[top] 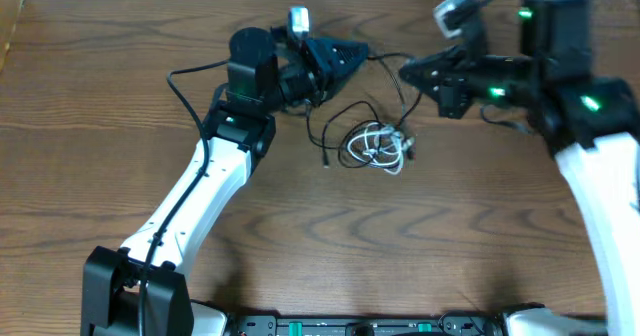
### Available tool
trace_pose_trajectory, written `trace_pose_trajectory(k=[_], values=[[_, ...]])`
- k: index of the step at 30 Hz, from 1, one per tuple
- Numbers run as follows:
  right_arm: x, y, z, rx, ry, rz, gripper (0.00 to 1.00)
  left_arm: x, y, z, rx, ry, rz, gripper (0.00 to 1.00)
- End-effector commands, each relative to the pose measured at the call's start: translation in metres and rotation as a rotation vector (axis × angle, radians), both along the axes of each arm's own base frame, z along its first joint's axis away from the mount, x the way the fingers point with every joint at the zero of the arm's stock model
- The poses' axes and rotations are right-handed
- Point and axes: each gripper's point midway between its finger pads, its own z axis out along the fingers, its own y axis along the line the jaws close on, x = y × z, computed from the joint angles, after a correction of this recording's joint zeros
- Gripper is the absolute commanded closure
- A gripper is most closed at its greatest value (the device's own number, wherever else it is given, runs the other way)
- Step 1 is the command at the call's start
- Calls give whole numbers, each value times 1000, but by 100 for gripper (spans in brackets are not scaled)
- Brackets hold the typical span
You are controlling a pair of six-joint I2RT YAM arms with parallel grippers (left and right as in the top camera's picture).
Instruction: Untangle cables
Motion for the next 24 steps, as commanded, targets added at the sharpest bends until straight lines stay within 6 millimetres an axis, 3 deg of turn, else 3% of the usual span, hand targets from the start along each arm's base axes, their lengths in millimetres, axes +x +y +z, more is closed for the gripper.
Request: trace_pose_trajectory(k=[1,3,8,14,19,24], values=[[-13,-11,38,69,1,-108,99,0,7,-7,97,-60,21,55],[-13,-22,45,63,-7,-200,99,-1,14,-30,184,-27,40,44],[-1,-46,34,46,82,-413,99,-9,19,-54,329,-73,-11,39],[4,-44,37,70,82,-414,99,-27,20,-83,470,-120,-122,21],[1,-36,46,104,67,-365,99,-48,-7,-102,539,-249,-298,7],[-2,-37,40,94,97,-365,99,-66,-40,-135,585,-314,-445,3]])
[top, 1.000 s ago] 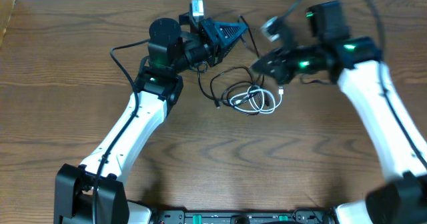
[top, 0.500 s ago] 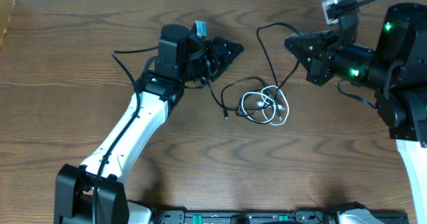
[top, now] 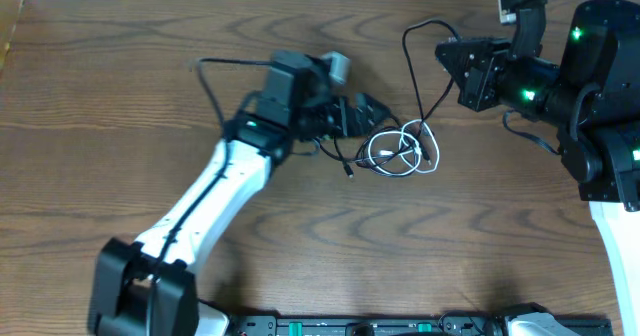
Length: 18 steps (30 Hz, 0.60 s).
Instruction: Untangle cables
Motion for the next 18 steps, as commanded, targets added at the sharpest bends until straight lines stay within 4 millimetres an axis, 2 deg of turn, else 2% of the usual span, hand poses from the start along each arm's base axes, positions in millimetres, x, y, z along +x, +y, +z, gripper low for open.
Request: trace_pose_trajectory(k=[1,4,6,12,18], values=[[-4,0,2,16,15,4,99,-12,-20,-37,67,-45,-143,3],[-7,-1,-2,11,35,5,99,-16,-25,-61,104,-39,-193,3],[-8,-1,-4,7,43,6,99,-14,-28,-75,135,-91,-245,8],[-13,-2,-13,-2,89,5,99,21,-35,-107,180,-208,-206,12],[-13,-2,-13,-3,92,4,99,15,-34,-126,212,-193,-245,20]])
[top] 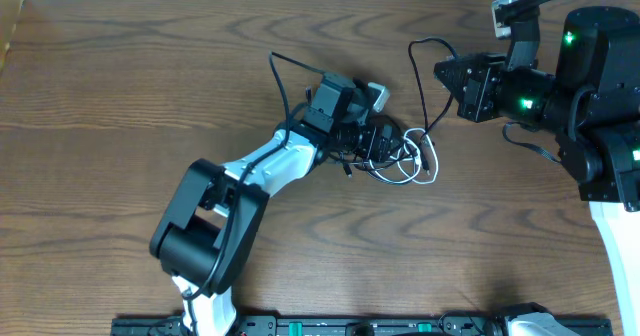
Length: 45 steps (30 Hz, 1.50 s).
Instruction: Untangle cables
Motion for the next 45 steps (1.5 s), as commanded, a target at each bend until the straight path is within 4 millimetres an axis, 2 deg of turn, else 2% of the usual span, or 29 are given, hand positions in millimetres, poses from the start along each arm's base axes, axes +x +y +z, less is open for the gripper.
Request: trace_pose_trajectory(k=[1,4,6,7,8,9,10,12,13,15,17,20,22,23,27,29,31,34,37,41,45], values=[[-1,-1,5,12,-7,-4,99,-4,2,-9,50,-54,-62,22],[0,-1,5,9,-7,-7,99,-11,1,-13,81,-90,-126,27],[1,-1,5,9,-8,-7,99,-16,-2,-16,97,-117,-170,34],[1,-1,4,9,-8,-7,99,-15,-2,-17,108,-136,-177,50],[1,-1,4,9,-9,-7,99,-11,-1,-19,131,-152,-156,71],[2,-2,4,7,-8,-11,99,-3,4,-23,172,-159,-96,79],[3,-2,4,5,-8,-14,99,6,10,-25,206,-155,-20,81],[4,-2,6,7,-19,-14,99,24,26,-30,278,-145,168,92],[6,-1,9,11,-38,-14,99,33,37,-32,326,-144,280,92],[10,-2,23,23,-101,-17,99,42,55,-35,387,-148,416,93],[13,-13,46,26,-200,-65,99,45,70,-37,420,-128,515,92],[16,-46,73,3,-298,-205,99,46,73,-38,404,-97,561,93],[17,-80,83,2,-308,-385,99,49,71,-35,369,-87,596,93],[13,-113,91,-5,-320,-548,99,49,70,-34,363,-88,599,92],[-2,-163,97,-60,-343,-774,99,44,81,-41,404,-53,602,93],[-13,-196,93,-109,-326,-927,99,40,89,-46,432,-25,606,93],[-21,-218,88,-153,-304,-1027,99,34,92,-43,440,-3,598,93],[-30,-247,72,-214,-237,-1137,99,33,94,-18,418,-23,605,93],[-28,-263,49,-243,-142,-1164,99,36,99,30,357,-96,614,92],[-6,-247,15,-270,-28,-971,99,32,116,93,256,-149,644,93],[14,-215,-17,-283,49,-700,99,21,132,148,123,-176,641,93]])
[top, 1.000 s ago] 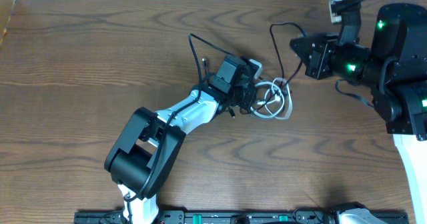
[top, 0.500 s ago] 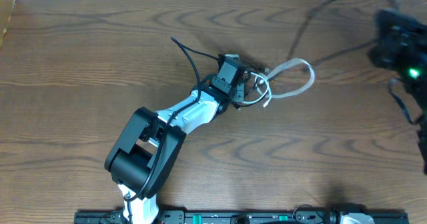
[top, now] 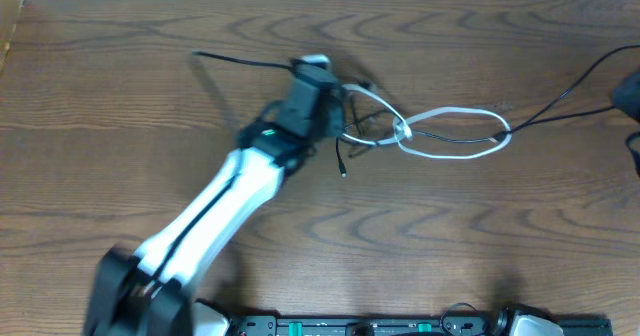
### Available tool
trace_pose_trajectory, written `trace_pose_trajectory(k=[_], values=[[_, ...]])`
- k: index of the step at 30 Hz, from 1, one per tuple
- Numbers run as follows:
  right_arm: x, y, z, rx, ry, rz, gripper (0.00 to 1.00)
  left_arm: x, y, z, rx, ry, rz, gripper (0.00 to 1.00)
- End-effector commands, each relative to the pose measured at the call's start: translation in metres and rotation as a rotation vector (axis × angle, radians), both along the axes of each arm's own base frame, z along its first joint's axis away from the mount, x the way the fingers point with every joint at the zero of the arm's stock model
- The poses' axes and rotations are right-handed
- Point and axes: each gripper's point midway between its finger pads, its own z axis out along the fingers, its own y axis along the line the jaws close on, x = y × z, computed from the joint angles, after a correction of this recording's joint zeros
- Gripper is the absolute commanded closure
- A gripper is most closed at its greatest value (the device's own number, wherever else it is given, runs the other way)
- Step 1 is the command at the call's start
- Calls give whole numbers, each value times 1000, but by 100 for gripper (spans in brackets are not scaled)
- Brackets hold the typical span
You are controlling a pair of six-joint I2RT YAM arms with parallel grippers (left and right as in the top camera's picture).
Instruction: Untangle cables
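Only the overhead view is given. My left gripper [top: 345,118] sits at the table's middle, apparently shut on the left end of the cable bundle. From it a white cable [top: 507,131] is drawn out to the right as a long flat loop, pinched at a crossing near the gripper. A black cable [top: 560,101] threads through that loop and runs taut up to the right edge of the frame. A short black end with a plug [top: 343,172] hangs loose below the gripper. My right gripper is out of view.
The brown wooden table [top: 120,126] carries nothing else. A dark piece of the right arm [top: 630,98] shows at the right edge. The left arm's own black lead [top: 240,62] sticks out to the upper left of its wrist.
The right arm has left the frame to the right, and the black cable now runs taut that way. The white coil, bunched by the left gripper before, is stretched into a long loop. The left arm has straightened.
Both grippers were above the coiled bundle at the back, the right holding a black cable. The left then came down beside the coil and onto it while the right stayed at the upper right. Now the right is gone and the bundle is drawn out rightward.
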Motion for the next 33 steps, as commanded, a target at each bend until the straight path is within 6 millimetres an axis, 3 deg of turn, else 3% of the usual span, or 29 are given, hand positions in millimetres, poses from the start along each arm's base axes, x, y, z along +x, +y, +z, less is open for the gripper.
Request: trace_pose_trajectory(k=[1,5,13,16,17,19,23,27,33], values=[[16,37,-15,27,47,293,99,-8,15,47,-102,-65,-31,93],[21,52,-40,83,129,396,96,-18,23,87,-185,-139,-63,92],[22,33,-101,135,370,306,89,-34,28,138,-256,-267,-95,93],[21,26,-124,169,458,263,66,-38,29,159,-295,-324,-95,93],[23,29,-129,185,471,282,63,-40,28,164,-313,-336,-103,92],[29,45,-132,207,460,401,56,-44,22,175,-369,-350,-128,93],[37,109,-112,249,303,816,42,-47,13,190,-468,-355,-148,92],[42,145,-98,245,215,969,26,-44,13,206,-578,-363,-109,93],[44,202,-96,219,182,1138,25,-44,11,220,-707,-339,-73,93]])
